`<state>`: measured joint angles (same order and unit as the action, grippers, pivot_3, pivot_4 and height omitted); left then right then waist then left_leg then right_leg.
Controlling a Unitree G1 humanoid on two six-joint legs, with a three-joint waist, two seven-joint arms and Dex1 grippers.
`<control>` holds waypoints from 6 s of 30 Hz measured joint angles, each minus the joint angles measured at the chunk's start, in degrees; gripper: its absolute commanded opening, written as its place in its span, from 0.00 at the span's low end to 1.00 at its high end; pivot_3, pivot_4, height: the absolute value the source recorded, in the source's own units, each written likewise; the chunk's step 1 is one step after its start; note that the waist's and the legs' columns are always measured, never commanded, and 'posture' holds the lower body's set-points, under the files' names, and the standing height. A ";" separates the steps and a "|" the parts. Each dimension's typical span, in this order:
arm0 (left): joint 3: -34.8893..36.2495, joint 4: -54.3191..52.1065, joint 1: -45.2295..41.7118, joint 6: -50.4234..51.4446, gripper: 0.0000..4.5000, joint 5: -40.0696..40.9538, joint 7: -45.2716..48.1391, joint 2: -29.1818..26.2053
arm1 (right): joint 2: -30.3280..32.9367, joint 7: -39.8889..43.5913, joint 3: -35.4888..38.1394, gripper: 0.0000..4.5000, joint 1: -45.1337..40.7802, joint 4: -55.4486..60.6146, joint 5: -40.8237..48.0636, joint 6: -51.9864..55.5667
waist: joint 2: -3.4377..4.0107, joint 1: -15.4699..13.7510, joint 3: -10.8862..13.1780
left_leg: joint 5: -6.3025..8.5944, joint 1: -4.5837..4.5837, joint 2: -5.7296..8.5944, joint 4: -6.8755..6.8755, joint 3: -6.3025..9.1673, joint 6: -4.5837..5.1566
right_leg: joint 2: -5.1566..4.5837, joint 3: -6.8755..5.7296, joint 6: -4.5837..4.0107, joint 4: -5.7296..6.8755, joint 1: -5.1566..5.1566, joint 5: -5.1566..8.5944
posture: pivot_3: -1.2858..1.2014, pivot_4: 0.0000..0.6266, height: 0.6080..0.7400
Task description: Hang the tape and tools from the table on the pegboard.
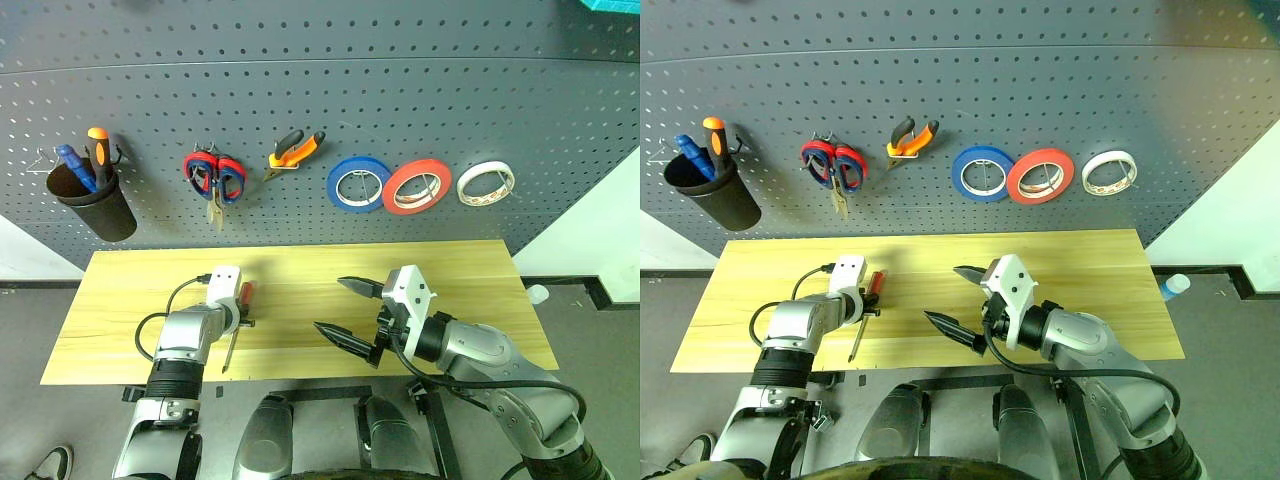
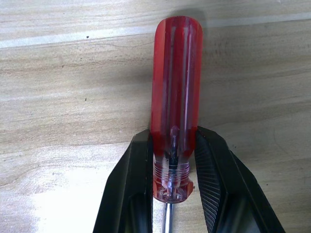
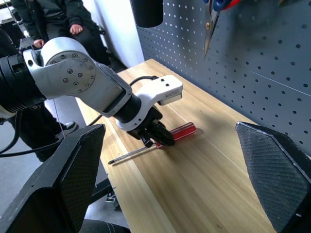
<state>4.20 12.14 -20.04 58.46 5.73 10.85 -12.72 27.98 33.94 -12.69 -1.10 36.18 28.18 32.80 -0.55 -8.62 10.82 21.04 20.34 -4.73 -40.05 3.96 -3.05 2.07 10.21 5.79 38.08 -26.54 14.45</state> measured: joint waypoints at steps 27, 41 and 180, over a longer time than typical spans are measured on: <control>4.03 -40.65 30.72 -31.68 0.19 2.21 2.48 -0.34 | -0.24 3.25 0.17 1.00 -4.85 -6.64 -2.98 -3.46 | -0.19 -0.04 0.06 | 0.01 0.05 -0.03 0.00 -0.01 0.01 | -0.02 0.02 -0.01 -0.02 -0.06 0.02 | 0.66 0.19 0.52; 6.76 -40.14 24.81 -55.09 0.19 -9.96 -8.93 -0.02 | -0.62 9.50 0.17 1.00 -9.48 -11.55 -3.21 -7.47 | -0.40 -2.17 -0.33 | 0.00 0.03 -0.02 -0.03 -0.02 0.00 | -0.02 0.01 -0.01 -0.02 0.00 -0.02 | 0.67 0.13 0.52; -5.24 -14.99 33.66 -43.73 0.92 11.36 28.57 -12.26 | -10.42 1.60 19.76 1.00 25.86 -25.29 -3.64 -25.83 | -0.03 -5.61 -8.33 | -0.53 -0.11 -0.05 -0.04 0.69 -0.96 | -0.01 -0.80 -0.13 0.26 0.24 -0.05 | 0.66 0.00 0.52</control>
<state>-1.04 -2.85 13.62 14.73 17.09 39.42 -24.98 17.56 35.54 7.08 24.75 10.88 24.54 6.97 -0.57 -14.22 2.49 20.51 20.23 -4.78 -40.09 4.65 -4.00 2.06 9.42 5.66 38.34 -26.30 14.40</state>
